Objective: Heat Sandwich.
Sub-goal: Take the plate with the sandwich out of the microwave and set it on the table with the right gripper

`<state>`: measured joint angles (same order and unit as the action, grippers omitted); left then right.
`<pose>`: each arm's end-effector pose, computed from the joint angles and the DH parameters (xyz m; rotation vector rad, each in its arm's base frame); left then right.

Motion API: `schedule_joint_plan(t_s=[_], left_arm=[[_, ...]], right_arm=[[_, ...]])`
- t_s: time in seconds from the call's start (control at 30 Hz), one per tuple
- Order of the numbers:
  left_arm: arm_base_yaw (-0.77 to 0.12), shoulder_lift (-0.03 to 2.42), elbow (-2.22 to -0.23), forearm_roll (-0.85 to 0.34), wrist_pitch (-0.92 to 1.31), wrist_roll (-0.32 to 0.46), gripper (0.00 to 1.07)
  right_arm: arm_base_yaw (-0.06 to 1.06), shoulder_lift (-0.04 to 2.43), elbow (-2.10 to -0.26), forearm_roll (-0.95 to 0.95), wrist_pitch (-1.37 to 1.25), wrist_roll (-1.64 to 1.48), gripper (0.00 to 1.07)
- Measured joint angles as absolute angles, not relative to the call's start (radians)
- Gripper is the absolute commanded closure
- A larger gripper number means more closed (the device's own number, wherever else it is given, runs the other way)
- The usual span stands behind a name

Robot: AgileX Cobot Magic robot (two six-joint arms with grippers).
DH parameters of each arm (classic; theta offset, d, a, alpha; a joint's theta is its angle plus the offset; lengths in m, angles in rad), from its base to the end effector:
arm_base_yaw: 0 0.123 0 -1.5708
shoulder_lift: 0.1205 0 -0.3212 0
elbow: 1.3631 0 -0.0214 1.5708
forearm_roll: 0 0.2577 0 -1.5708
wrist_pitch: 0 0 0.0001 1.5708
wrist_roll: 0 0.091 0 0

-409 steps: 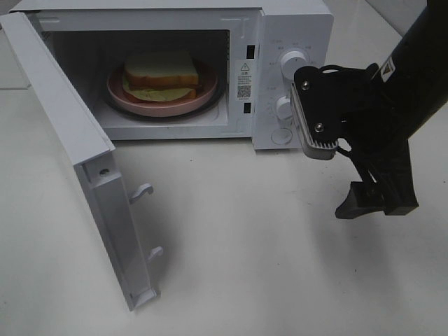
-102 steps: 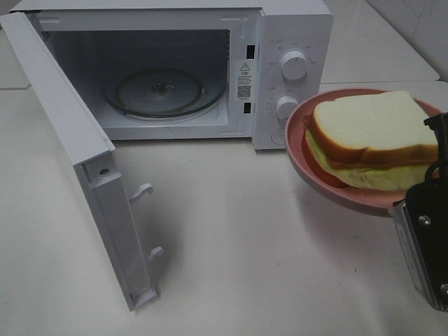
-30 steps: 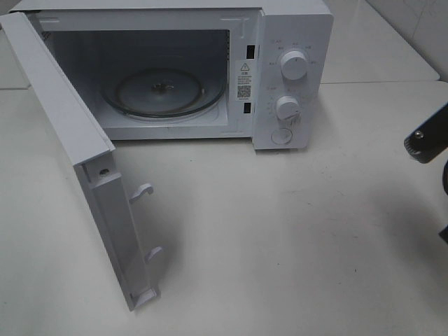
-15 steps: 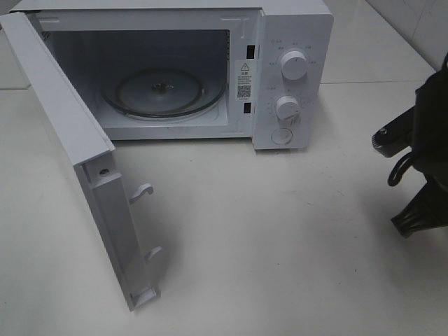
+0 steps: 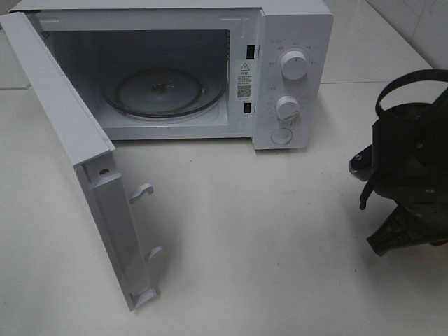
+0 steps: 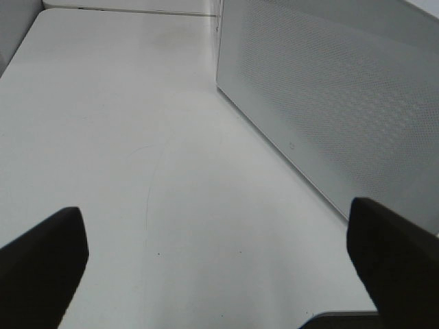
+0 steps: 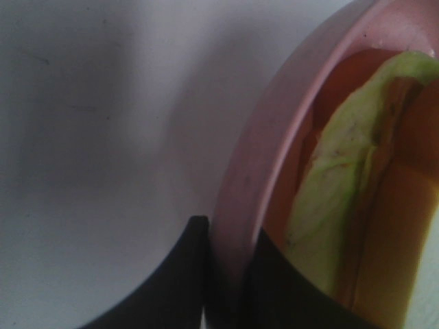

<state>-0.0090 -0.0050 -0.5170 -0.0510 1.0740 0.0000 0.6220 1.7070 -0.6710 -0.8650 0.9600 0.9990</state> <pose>-0.0388 -0.0037 0.2842 0.0126 2.0352 -0.0666 0.2282 0.0938 0.1662 -0.3578 2.7449 -0.9285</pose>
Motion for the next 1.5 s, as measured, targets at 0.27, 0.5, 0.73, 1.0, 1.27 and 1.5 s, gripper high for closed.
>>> schedule_joint_plan(t_s=[0.27,0.5,0.73,1.0,1.27,1.5], left_arm=[[-0.009,-0.005,-0.517,-0.051,1.074,0.0,0.1],[-0.009,-0.005,-0.517,-0.051,1.074,0.0,0.1],[-0.009,-0.005,-0.517,-0.051,1.074,0.0,0.1],[-0.009,-0.005,-0.517,-0.051,1.074,0.0,0.1],[-0.009,-0.005,-0.517,-0.051,1.074,0.0,0.1],[-0.009,-0.005,-0.517,-0.051,1.074,0.0,0.1]], right_arm=[[0.622,1.796,-0.673,-0.908,0.905,1.036,1.02],[0.622,1.835,-0.673,-0.926,0.864,1.067,1.02],[0.619,1.89,-0.674,-0.981,0.834,1.119,1.01],[0.566,1.912,-0.674,-1.006,0.801,1.147,1.0],[0.562,1.913,-0.674,-1.031,0.771,1.147,0.97],[0.562,1.935,-0.676,-1.039,0.788,1.138,0.86]])
